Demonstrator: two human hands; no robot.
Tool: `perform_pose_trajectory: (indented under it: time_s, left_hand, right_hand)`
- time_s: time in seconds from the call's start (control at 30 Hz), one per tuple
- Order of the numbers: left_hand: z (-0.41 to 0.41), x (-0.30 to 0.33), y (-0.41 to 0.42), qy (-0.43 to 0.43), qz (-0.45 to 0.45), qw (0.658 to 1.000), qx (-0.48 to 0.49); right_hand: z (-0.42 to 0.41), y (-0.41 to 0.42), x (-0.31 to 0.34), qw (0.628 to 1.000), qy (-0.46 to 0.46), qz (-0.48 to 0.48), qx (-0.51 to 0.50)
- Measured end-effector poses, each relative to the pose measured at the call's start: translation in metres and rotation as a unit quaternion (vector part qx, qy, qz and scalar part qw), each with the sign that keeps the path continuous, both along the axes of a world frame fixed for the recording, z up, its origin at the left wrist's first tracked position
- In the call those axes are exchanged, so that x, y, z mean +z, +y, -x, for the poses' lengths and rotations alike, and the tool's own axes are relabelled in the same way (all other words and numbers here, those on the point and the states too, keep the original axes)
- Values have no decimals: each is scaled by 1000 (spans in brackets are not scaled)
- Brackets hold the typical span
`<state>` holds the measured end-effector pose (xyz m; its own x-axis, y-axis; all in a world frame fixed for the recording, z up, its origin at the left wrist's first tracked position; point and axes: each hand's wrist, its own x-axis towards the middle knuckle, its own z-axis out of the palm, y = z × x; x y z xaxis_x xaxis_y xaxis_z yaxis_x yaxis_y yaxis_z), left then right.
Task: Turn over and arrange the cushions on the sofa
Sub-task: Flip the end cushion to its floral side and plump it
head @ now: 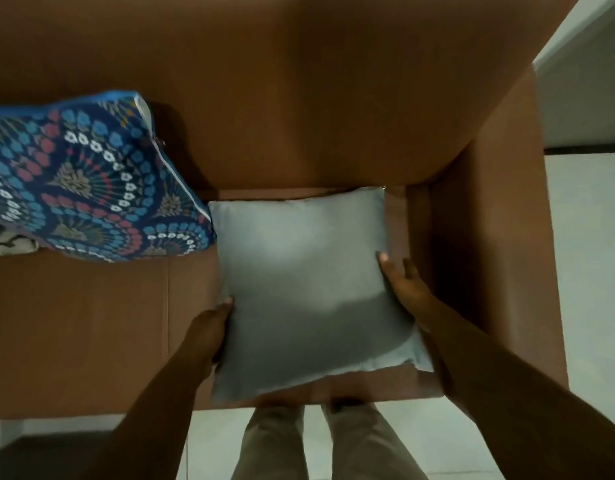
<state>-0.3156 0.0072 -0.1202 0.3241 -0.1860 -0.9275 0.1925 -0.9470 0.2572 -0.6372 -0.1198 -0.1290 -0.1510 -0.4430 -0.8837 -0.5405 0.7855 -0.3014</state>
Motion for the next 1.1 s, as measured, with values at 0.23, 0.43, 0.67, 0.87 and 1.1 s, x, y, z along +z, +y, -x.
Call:
perform_pose_trajectory:
  time_s: [0.23,0.43,0.67,0.87,1.1]
  left_hand:
    - [26,4,18,-54,-8,994,-99]
    - [15,96,-36,-26,132,973,-189]
    - [-35,183,-110,68,309,943,-103]
    - [-10,124,-169,-143,396,896,-141]
    - [9,90,-202,-140,391,908,-54]
  right_hand:
    - [12,63,13,998,-24,-52,18]
    - [32,31,110,989,-78,122,36]
    - [37,-28,156,931,-208,299,-38]
    - [-17,-88,104,879,-138,456,2]
    - [-52,-112,86,853,-127,473,-182]
